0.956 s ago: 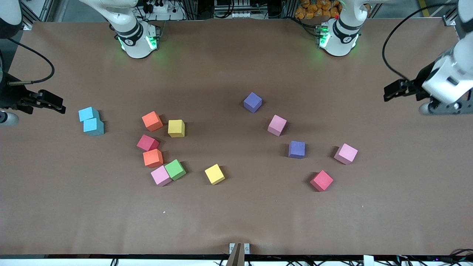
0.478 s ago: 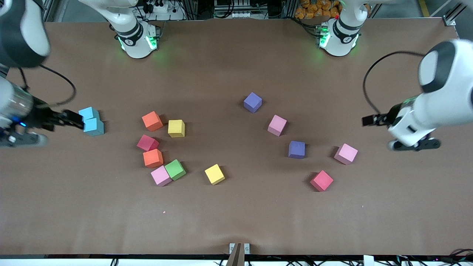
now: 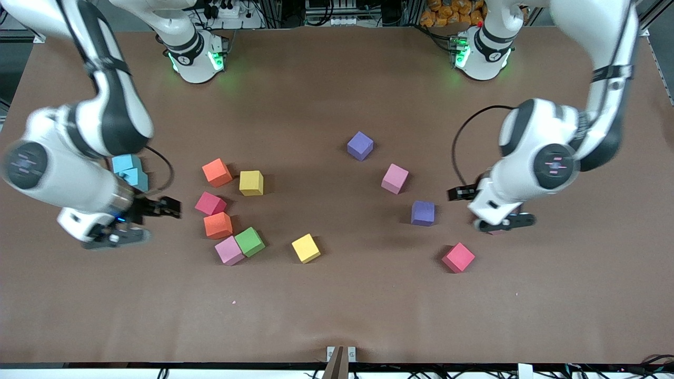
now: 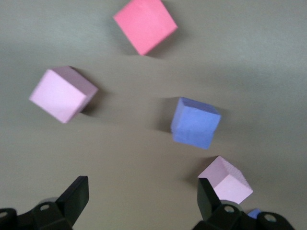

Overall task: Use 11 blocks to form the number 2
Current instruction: 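Grasp the purple block with the left gripper while the right gripper lowers, then grasp the orange block with the right gripper while the left gripper carries purple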

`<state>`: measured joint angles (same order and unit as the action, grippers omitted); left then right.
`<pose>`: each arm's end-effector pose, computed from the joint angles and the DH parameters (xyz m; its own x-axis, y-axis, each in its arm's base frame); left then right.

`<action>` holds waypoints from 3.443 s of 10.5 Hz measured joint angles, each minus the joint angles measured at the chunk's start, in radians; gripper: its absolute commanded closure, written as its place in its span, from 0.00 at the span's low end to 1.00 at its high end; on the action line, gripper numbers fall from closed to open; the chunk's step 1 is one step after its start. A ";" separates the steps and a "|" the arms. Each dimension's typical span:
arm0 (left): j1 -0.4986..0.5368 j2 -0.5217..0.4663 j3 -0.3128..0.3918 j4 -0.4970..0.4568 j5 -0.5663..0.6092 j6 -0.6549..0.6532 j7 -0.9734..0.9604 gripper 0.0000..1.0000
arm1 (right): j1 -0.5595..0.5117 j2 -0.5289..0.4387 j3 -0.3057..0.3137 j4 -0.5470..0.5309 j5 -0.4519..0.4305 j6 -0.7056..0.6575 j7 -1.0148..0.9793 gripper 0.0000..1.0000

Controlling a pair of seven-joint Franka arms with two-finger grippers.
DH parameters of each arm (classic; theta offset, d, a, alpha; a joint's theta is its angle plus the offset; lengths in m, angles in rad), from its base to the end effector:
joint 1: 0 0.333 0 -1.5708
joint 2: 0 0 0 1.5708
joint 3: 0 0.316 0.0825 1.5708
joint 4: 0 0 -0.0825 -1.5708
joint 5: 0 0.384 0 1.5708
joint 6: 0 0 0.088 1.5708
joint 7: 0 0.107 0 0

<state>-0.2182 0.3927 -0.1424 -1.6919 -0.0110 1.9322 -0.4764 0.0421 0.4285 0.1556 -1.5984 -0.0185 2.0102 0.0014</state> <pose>0.6041 -0.2197 0.3597 0.9789 0.1260 -0.1611 0.1259 -0.9920 -0.0112 0.6629 0.1187 0.3855 0.9817 0.1899 -0.0117 0.1891 -0.9808 -0.0478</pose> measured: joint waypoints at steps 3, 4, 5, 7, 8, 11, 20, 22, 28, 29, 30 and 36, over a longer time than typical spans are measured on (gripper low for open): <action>-0.030 0.032 0.002 -0.035 0.012 0.087 -0.050 0.00 | 0.061 0.060 0.002 -0.091 -0.001 0.197 0.000 0.00; -0.029 0.039 0.005 -0.036 0.012 0.098 -0.050 0.00 | 0.073 0.064 0.003 -0.156 -0.001 0.295 0.000 0.00; -0.029 0.047 0.007 -0.036 0.012 0.111 -0.050 0.00 | 0.083 0.069 0.003 -0.207 -0.002 0.348 -0.001 0.00; -0.029 0.063 0.008 -0.036 0.012 0.131 -0.050 0.00 | 0.093 0.077 0.003 -0.259 -0.005 0.372 -0.027 0.00; -0.029 0.073 0.007 -0.036 0.012 0.149 -0.050 0.00 | 0.094 0.076 0.002 -0.259 -0.019 0.375 -0.048 0.00; -0.030 0.128 0.007 -0.036 0.013 0.240 -0.050 0.00 | 0.078 0.079 -0.010 -0.257 -0.101 0.381 -0.080 0.00; -0.097 0.262 0.007 -0.023 0.111 0.361 -0.137 0.61 | 0.075 0.154 -0.013 -0.260 -0.108 0.471 -0.108 0.00; -0.099 0.265 0.007 -0.021 0.111 0.363 -0.169 0.91 | 0.074 0.166 -0.014 -0.263 -0.108 0.489 -0.109 0.00; -0.160 0.233 -0.001 0.063 0.111 0.320 -0.329 0.91 | 0.047 0.183 -0.018 -0.266 -0.110 0.502 -0.109 0.00; -0.192 0.223 -0.004 0.089 0.111 0.288 -0.371 0.91 | 0.038 0.183 -0.018 -0.268 -0.110 0.501 -0.109 0.00; -0.226 0.213 -0.011 0.109 0.111 0.265 -0.414 0.91 | 0.033 0.184 -0.018 -0.269 -0.110 0.501 -0.109 0.17; -0.528 0.225 -0.066 0.117 0.111 0.245 -0.651 0.90 | 0.025 0.182 -0.017 -0.269 -0.111 0.492 -0.124 0.69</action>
<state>-0.7465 0.6173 -0.2085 -1.5751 0.0999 2.1770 -1.1271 0.0674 0.6107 0.1384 -1.8673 -0.1294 2.5020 -0.1228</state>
